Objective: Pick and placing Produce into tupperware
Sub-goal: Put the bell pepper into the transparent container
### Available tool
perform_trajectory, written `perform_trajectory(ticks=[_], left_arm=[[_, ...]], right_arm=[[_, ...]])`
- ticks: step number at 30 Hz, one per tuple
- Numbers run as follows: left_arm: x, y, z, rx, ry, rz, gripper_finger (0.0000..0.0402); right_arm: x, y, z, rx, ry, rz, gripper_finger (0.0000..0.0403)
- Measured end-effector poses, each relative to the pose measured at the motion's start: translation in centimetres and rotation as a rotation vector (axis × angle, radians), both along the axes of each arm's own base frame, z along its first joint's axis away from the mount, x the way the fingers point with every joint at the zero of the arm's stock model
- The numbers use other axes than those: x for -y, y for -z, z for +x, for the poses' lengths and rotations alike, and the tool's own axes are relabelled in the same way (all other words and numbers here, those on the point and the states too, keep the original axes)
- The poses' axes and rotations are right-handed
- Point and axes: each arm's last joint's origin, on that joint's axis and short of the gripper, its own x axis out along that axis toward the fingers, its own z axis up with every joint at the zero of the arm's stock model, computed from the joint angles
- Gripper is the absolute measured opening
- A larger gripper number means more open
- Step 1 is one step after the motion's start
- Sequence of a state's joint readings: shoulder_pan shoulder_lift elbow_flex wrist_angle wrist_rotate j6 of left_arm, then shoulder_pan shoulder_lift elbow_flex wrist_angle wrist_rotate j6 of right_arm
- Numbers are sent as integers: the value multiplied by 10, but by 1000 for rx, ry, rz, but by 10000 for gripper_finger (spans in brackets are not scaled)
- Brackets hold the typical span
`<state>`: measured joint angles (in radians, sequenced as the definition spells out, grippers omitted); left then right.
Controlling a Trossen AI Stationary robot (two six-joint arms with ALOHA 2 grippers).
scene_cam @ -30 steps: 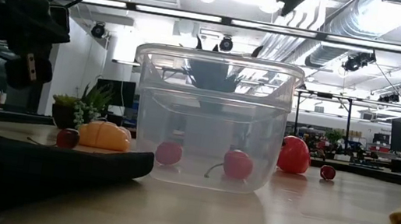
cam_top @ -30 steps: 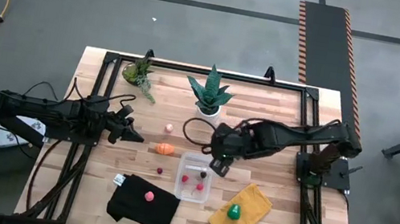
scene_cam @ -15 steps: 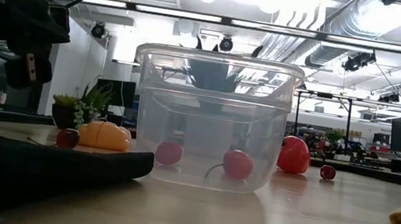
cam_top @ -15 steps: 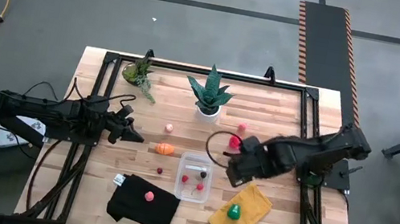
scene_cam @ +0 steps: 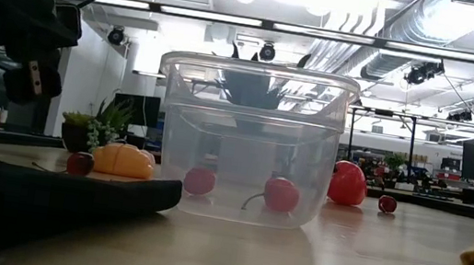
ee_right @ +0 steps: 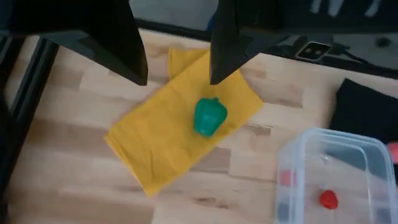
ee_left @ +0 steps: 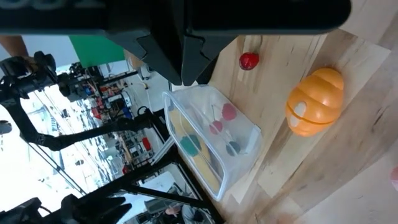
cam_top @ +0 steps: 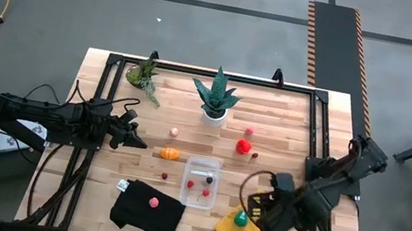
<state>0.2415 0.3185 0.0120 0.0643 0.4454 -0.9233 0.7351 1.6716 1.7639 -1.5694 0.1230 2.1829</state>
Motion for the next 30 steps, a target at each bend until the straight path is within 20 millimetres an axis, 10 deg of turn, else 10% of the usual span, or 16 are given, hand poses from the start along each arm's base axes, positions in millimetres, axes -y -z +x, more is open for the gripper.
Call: perform_trajectory(ticks=[30], left_arm=[[2, -1, 0, 9, 76, -17, 1]], right_arm=[[-28, 67, 68, -20, -36, 28, 183]])
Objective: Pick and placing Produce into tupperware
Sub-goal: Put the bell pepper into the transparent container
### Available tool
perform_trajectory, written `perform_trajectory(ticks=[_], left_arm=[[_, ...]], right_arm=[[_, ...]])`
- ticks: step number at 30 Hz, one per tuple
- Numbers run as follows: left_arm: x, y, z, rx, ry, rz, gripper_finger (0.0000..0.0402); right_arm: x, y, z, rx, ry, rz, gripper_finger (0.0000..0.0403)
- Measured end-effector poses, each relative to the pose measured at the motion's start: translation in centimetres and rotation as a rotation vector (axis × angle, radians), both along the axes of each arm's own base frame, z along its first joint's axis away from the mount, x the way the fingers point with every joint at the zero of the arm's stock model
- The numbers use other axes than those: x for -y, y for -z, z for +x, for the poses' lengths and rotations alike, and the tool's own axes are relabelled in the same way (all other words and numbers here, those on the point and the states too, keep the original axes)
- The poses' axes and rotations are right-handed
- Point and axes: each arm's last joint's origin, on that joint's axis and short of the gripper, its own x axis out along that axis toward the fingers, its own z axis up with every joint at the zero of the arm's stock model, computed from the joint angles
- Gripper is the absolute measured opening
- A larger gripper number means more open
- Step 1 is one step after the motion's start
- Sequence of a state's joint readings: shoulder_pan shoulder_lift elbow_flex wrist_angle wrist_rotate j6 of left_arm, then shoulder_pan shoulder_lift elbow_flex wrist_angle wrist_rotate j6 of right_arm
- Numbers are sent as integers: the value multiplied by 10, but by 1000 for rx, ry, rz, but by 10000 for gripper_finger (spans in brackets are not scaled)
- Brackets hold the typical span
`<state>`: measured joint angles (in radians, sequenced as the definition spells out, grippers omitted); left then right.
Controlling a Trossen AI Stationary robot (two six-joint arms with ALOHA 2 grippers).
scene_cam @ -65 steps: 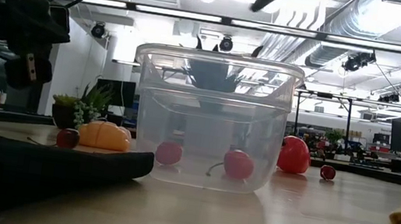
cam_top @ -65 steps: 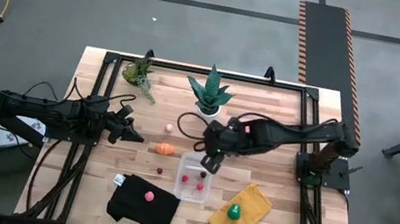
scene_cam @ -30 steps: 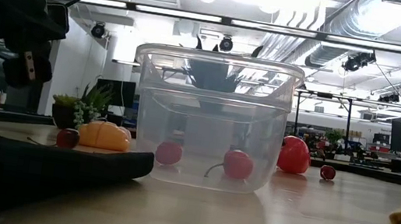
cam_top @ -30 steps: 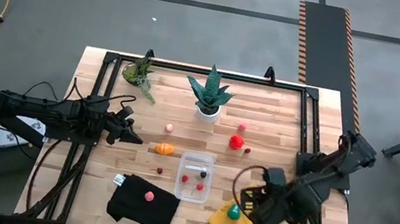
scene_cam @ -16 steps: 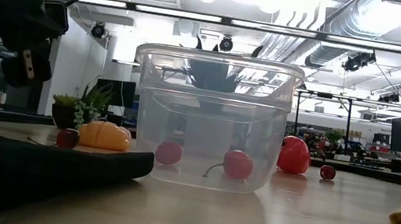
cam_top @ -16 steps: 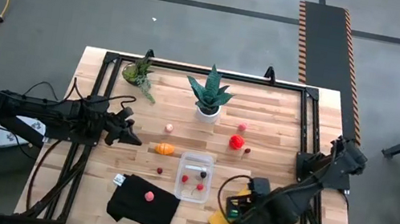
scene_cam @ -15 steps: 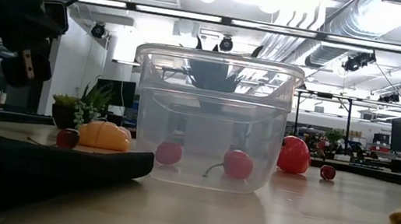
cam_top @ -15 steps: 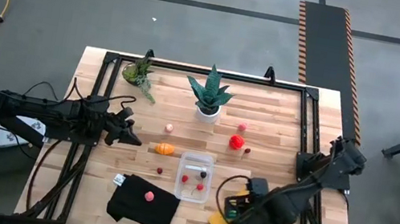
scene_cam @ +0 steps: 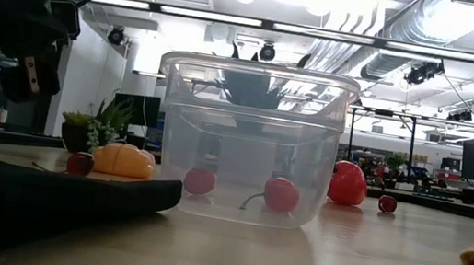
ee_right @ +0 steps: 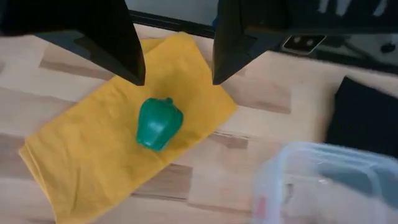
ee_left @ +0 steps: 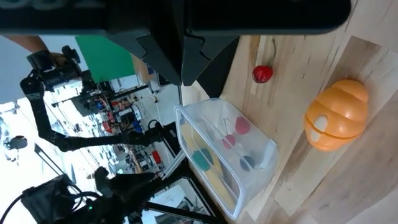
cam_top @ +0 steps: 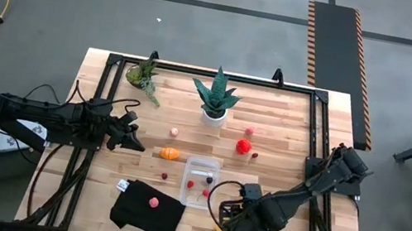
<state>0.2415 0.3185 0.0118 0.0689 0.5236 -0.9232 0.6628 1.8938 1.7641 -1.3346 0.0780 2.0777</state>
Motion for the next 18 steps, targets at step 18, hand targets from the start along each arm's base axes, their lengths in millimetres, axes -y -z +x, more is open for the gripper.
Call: perform_trajectory(ticks=[18], left_arm=[[0, 0, 0, 0, 1, -1, 1]], right_arm=[[-4, 27, 4, -122, 195, -51, 276]])
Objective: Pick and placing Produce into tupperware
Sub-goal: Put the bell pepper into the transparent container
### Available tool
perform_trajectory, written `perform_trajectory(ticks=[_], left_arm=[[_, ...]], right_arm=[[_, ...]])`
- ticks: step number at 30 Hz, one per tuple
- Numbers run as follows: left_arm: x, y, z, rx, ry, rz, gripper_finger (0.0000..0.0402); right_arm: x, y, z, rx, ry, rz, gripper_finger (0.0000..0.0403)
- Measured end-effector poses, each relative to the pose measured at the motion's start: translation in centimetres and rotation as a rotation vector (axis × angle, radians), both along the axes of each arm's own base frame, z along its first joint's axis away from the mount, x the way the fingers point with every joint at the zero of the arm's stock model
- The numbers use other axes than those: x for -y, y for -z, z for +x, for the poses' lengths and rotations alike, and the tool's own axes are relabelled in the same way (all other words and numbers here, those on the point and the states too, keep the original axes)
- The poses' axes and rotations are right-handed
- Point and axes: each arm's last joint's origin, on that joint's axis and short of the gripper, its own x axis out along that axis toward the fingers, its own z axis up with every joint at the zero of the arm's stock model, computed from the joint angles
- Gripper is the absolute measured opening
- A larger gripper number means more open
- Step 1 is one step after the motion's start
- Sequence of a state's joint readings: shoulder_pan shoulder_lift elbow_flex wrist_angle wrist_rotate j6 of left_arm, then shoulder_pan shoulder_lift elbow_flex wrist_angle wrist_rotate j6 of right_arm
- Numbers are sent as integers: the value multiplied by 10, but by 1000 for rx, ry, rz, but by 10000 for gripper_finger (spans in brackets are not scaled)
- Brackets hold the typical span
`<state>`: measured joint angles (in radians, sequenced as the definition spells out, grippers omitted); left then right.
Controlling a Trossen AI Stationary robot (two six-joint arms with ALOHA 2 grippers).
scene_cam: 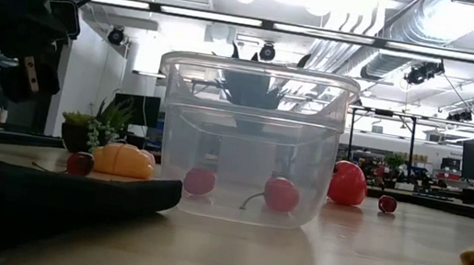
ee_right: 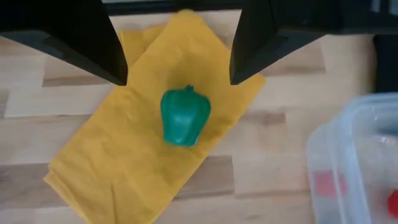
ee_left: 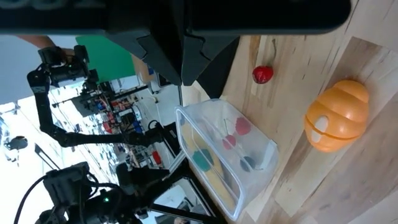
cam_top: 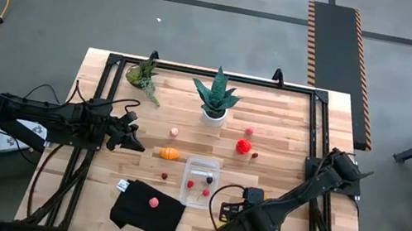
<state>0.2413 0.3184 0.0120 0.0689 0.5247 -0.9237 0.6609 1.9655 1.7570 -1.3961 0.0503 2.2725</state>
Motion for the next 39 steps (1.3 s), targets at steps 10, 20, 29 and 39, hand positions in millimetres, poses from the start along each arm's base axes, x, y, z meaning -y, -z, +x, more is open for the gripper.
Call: perform_trajectory(ticks=[10, 20, 29, 39], left_arm=[[2, 0, -1, 5, 84, -18, 1], [6, -1, -3, 8, 232, -67, 1], [7, -1, -3, 6, 250, -74, 1], [7, -1, -3, 6, 253, -75, 1]], right_arm=[[-2, 54, 6, 46, 44, 148, 280], [37, 14, -11, 11, 104, 113, 280], [62, 3, -26, 105, 133, 157, 280], [60, 36, -27, 117, 144, 300, 280]])
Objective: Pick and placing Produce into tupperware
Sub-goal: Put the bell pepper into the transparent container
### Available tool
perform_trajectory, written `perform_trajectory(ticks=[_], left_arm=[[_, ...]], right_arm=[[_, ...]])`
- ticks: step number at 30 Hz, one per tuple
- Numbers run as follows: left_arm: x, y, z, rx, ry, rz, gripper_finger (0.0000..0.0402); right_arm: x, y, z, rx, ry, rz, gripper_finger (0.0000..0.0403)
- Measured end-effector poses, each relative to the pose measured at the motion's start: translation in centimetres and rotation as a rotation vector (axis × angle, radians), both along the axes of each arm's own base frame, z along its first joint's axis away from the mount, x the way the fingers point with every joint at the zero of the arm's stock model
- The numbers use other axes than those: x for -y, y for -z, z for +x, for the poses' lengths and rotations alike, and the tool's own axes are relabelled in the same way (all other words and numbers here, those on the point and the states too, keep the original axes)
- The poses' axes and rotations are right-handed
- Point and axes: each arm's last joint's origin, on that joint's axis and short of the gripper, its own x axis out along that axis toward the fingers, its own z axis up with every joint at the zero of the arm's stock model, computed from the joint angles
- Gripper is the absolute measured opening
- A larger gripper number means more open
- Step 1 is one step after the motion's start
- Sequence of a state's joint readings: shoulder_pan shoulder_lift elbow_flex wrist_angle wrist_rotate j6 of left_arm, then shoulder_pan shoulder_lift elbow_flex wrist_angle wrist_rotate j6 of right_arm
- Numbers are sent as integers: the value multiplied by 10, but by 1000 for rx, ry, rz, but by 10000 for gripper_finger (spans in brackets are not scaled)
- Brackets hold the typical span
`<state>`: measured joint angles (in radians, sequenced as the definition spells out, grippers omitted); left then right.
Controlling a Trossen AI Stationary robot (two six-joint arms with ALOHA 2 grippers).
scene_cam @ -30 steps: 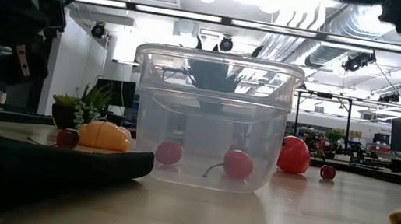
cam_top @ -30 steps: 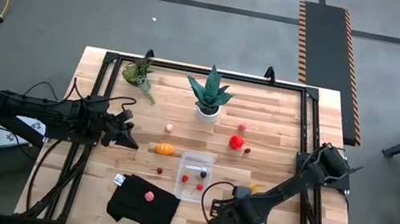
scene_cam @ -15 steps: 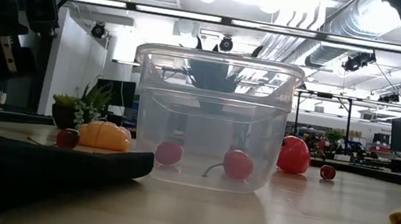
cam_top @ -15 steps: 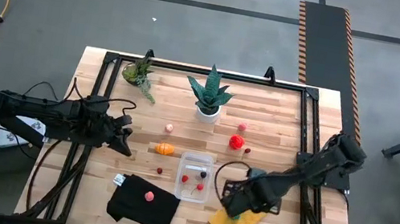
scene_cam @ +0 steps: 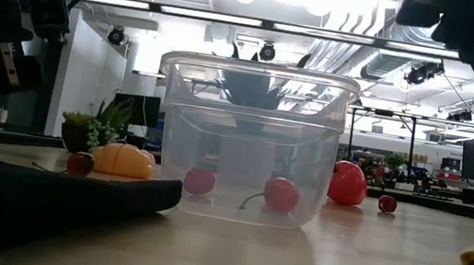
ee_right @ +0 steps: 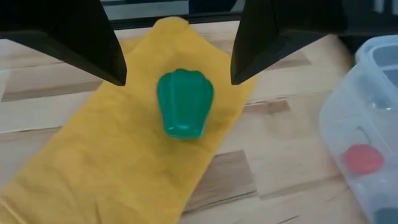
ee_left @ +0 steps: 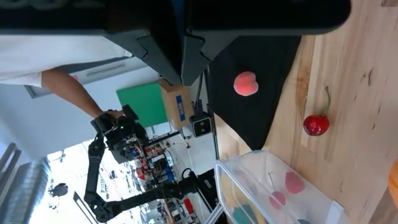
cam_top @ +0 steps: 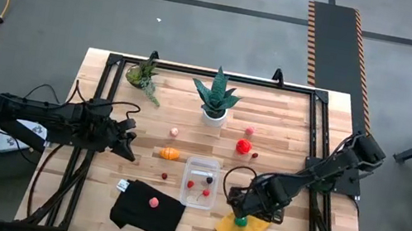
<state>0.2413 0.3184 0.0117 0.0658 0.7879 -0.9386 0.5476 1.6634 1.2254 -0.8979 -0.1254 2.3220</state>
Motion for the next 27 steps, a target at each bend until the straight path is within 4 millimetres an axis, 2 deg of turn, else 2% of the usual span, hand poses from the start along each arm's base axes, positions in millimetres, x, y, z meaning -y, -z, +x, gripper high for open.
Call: perform_trajectory(ticks=[7, 20, 27], left_arm=[[0, 0, 0, 8, 2, 14, 1], [0, 0, 0, 9, 2, 15, 1], [0, 0, 0, 9, 1, 15, 1]], right_arm=[[0, 1, 0, -12, -1, -5, 280], [-12, 31, 16, -39, -13, 26, 280], [-14, 35, 17, -48, -15, 23, 280]])
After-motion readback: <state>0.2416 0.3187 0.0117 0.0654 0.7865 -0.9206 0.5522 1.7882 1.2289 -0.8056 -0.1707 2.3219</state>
